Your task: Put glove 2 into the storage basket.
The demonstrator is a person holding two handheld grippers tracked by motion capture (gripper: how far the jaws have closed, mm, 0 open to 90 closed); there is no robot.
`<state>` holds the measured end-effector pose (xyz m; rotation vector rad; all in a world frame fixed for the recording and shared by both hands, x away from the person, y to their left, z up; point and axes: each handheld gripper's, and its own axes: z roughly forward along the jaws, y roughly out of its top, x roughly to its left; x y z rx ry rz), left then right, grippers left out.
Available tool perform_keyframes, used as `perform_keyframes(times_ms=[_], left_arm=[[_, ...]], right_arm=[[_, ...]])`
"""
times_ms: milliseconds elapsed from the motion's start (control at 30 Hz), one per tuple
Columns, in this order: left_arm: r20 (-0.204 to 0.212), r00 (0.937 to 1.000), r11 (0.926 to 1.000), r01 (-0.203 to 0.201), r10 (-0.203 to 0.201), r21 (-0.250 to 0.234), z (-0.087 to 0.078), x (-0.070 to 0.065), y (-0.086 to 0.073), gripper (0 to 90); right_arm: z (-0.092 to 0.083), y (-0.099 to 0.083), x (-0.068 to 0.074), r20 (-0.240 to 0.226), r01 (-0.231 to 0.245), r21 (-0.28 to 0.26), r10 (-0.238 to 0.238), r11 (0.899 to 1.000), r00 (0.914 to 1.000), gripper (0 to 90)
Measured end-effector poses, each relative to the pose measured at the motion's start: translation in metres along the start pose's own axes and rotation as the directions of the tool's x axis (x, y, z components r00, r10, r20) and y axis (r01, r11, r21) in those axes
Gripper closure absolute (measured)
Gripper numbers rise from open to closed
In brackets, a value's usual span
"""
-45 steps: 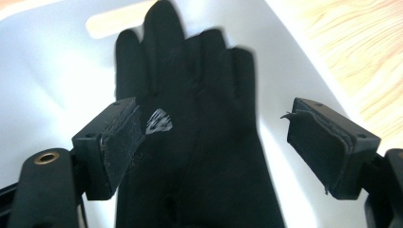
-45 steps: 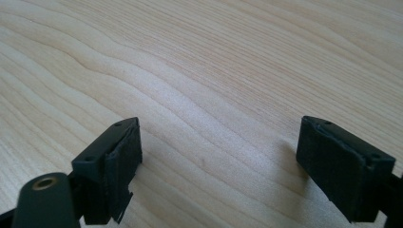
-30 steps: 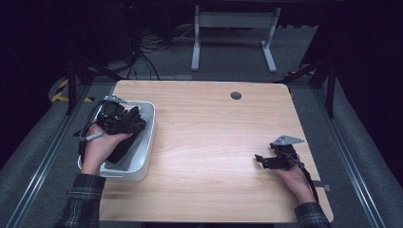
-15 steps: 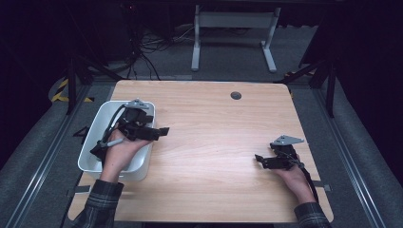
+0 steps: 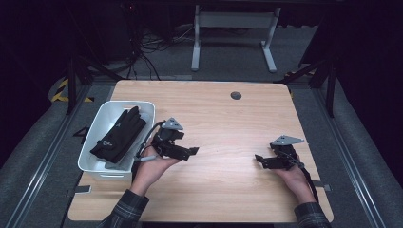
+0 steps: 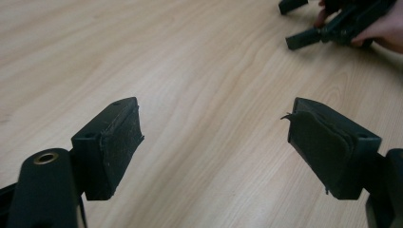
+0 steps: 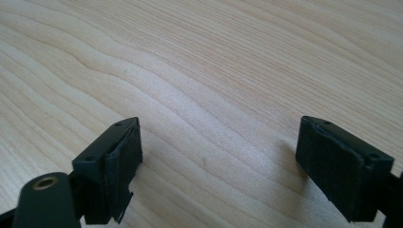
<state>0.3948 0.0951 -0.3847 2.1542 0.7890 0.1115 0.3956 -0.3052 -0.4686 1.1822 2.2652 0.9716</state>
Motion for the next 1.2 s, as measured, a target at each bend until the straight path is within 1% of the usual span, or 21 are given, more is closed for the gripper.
perform_keyframes(times_ms=[67,167,267,333,367,433,467,500,533,567,600,633,667,700,733,767,800,833,867,900,1200], left_arm=[[0.006,1.0000,0.9999,-0.004,0.004,0.012,0.010,-0.005,-0.005,19.1],[-0.006,0.9997,0.9995,-0.022,0.022,0.022,0.024,-0.012,-0.011,19.1],[-0.016,0.9991,0.9987,-0.039,0.040,0.032,0.035,-0.016,-0.018,19.2],[-0.020,0.9981,0.9970,-0.057,0.059,0.051,0.048,-0.018,-0.025,19.1],[-0.020,0.9981,0.9970,-0.057,0.059,0.051,0.048,-0.018,-0.025,19.1],[-0.027,0.9969,0.9951,-0.071,0.073,0.069,0.057,-0.019,-0.030,19.0],[-0.034,0.9966,0.9946,-0.072,0.075,0.074,0.060,-0.020,-0.032,18.3],[-0.044,0.9952,0.9923,-0.082,0.087,0.092,0.068,-0.021,-0.036,17.5],[-0.044,0.9952,0.9923,-0.082,0.087,0.092,0.068,-0.021,-0.036,17.4],[-0.043,0.9951,0.9909,-0.085,0.090,0.105,0.072,-0.021,-0.038,17.4],[-0.054,0.9933,0.9877,-0.095,0.102,0.125,0.077,-0.021,-0.041,16.3],[-0.054,0.9933,0.9877,-0.095,0.102,0.125,0.077,-0.021,-0.041,16.1],[-0.066,0.9921,0.9854,-0.097,0.107,0.140,0.080,-0.022,-0.043,16.1],[-0.077,0.9887,0.9843,-0.118,0.129,0.131,0.082,-0.022,-0.045,15.1],[-0.090,0.9861,0.9828,-0.127,0.140,0.134,0.083,-0.023,-0.045,14.7],[-0.087,0.9866,0.9836,-0.127,0.139,0.129,0.083,-0.023,-0.045,14.2],[-0.084,0.9857,0.9835,-0.135,0.146,0.120,0.084,-0.023,-0.046,13.7],[-0.084,0.9858,0.9860,-0.137,0.145,0.095,0.085,-0.022,-0.049,12.4],[-0.074,0.9862,0.9869,-0.143,0.148,0.075,0.086,-0.021,-0.051,10.7],[-0.075,0.9864,0.9878,-0.142,0.146,0.065,0.086,-0.021,-0.052,9.5],[-0.077,0.9849,0.9863,-0.150,0.155,0.069,0.086,-0.021,-0.052,8.8]], right_arm=[[0.000,0.000,0.000,0.000,-0.002,0.000,0.002,1.000,1.0000,16.3],[0.000,0.000,0.000,0.000,0.000,0.000,0.000,1.000,1.0000,16.3],[0.000,0.000,0.000,-0.001,-0.001,0.000,0.001,1.000,1.0000,16.3],[0.000,0.000,0.000,-0.001,0.001,0.000,-0.001,1.000,1.0000,16.3],[0.000,0.000,0.000,-0.001,0.001,0.000,-0.001,1.000,1.0000,16.3],[0.000,0.000,0.000,-0.001,0.001,-0.001,-0.001,1.000,1.0000,16.3],[0.000,0.000,0.000,-0.001,0.001,0.000,-0.001,1.000,1.0000,16.3],[0.000,0.000,0.000,0.000,0.001,0.000,-0.001,1.000,1.0000,16.3],[0.000,0.000,0.000,0.000,0.001,0.000,-0.001,1.000,1.0000,16.3],[0.000,0.000,0.000,0.000,-0.001,-0.001,0.001,1.000,1.0000,16.3],[0.000,0.000,0.000,0.000,0.001,-0.001,-0.001,1.000,1.0000,16.4],[0.000,0.000,0.000,0.000,0.001,-0.001,-0.001,1.000,1.0000,16.4],[0.000,0.000,0.000,0.000,-0.001,-0.001,0.001,1.000,1.0000,16.4],[0.000,0.000,0.000,0.001,0.001,-0.001,-0.001,1.000,1.0000,16.4],[0.000,0.000,0.000,0.000,0.001,-0.001,-0.001,1.000,1.0000,16.4],[0.000,0.000,0.000,0.000,0.000,-0.001,0.000,1.000,1.0000,16.4],[0.000,0.000,0.000,0.000,0.001,-0.001,-0.001,1.000,1.0000,16.3],[0.000,0.000,0.000,0.000,0.001,0.000,-0.001,1.000,1.0000,16.3],[0.000,0.000,0.000,0.000,0.001,0.000,-0.001,1.000,1.0000,16.4],[0.000,0.000,0.000,0.000,0.002,0.000,-0.002,1.000,1.0000,16.4],[0.000,0.000,0.001,-0.003,0.003,-0.001,-0.003,1.000,1.0000,16.2]])
